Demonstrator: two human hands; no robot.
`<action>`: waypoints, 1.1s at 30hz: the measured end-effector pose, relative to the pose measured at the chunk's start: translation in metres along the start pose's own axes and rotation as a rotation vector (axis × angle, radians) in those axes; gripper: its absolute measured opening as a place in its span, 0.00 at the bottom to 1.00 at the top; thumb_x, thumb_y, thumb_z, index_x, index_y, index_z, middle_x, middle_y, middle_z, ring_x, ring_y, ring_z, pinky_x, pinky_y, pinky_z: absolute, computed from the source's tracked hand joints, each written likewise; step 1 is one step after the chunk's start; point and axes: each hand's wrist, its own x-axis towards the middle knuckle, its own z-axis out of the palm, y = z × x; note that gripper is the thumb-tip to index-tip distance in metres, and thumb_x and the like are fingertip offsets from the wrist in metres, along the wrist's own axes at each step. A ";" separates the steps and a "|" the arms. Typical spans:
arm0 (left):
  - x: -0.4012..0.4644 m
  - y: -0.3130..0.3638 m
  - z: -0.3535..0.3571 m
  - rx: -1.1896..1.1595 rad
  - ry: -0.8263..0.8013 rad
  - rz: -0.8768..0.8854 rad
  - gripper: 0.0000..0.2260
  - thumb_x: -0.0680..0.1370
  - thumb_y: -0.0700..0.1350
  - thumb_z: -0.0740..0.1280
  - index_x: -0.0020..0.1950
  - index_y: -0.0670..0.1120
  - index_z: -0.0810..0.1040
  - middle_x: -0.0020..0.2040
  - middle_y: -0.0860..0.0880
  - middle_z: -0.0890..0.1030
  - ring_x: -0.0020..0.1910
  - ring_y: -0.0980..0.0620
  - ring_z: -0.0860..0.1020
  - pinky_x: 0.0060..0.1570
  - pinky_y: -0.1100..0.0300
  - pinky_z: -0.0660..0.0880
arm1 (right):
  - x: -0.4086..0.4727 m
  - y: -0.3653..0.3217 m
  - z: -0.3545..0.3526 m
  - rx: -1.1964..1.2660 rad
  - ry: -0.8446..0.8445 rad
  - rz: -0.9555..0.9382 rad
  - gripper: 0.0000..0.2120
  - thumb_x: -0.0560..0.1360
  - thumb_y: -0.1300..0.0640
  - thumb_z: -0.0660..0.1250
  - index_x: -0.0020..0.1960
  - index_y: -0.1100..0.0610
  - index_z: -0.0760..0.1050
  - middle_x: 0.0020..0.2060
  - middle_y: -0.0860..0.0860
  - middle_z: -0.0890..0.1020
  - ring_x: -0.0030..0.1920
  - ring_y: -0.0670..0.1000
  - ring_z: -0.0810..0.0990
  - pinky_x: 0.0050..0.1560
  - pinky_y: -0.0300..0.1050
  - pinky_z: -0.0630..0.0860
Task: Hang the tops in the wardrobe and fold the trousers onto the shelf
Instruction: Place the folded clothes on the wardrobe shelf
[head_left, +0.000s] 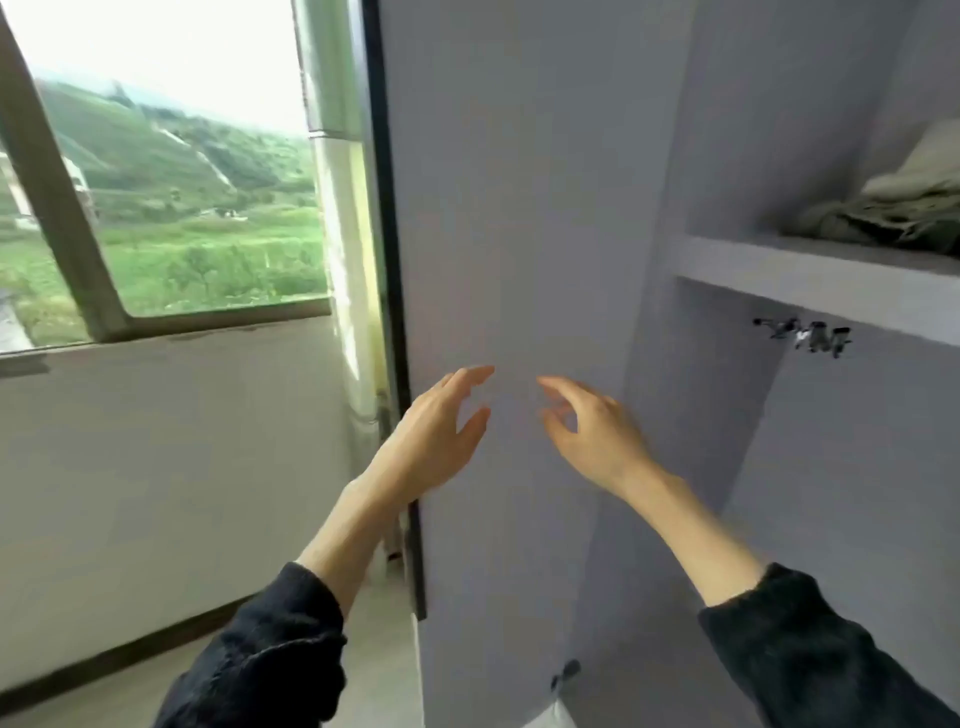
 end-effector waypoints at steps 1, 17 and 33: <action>-0.030 -0.017 -0.012 0.004 0.011 -0.056 0.19 0.80 0.42 0.61 0.71 0.48 0.67 0.66 0.51 0.73 0.62 0.52 0.73 0.63 0.57 0.69 | -0.010 -0.018 0.028 0.040 -0.065 -0.023 0.19 0.79 0.53 0.60 0.69 0.51 0.68 0.63 0.47 0.77 0.62 0.52 0.75 0.60 0.47 0.71; -0.386 -0.089 -0.185 0.264 0.588 -1.098 0.17 0.80 0.42 0.60 0.69 0.49 0.69 0.64 0.51 0.75 0.60 0.55 0.73 0.59 0.63 0.68 | -0.109 -0.301 0.279 0.446 -0.827 -0.788 0.17 0.79 0.56 0.61 0.68 0.54 0.70 0.58 0.49 0.79 0.55 0.48 0.78 0.58 0.42 0.72; -0.637 -0.037 -0.251 0.383 1.100 -1.619 0.15 0.81 0.43 0.59 0.68 0.50 0.69 0.63 0.55 0.73 0.63 0.56 0.71 0.61 0.61 0.67 | -0.298 -0.537 0.373 0.400 -1.197 -1.494 0.20 0.80 0.53 0.59 0.71 0.53 0.64 0.61 0.50 0.78 0.60 0.52 0.77 0.58 0.48 0.73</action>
